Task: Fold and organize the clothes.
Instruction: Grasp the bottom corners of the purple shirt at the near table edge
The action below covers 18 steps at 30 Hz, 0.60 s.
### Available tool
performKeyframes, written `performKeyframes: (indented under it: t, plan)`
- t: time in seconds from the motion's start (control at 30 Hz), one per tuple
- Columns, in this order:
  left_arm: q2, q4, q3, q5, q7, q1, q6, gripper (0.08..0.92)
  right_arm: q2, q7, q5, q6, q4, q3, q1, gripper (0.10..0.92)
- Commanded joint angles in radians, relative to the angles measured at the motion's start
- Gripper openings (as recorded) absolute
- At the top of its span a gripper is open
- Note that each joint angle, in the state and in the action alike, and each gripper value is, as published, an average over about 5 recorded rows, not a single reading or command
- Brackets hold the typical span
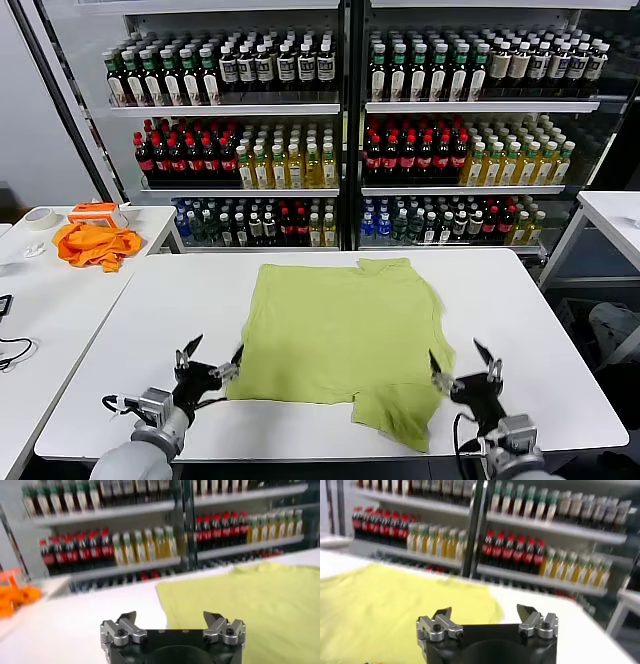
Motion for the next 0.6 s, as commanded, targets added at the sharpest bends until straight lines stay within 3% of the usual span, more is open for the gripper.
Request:
performKeyframes:
  t: [0.03,0.6]
  plan:
    - [-0.012,-0.044,0.002,-0.020,-0.046,0.075,0.151,0.822,0.000,0.020,0.027,-0.010,0.015,-0.031,-0.081,0.823]
    - [-0.004,-0.013,0.014,-0.021,-0.057,0.064,0.150,0.823,0.026,0.071,0.064,0.013,-0.019,-0.111,-0.083,0.823]
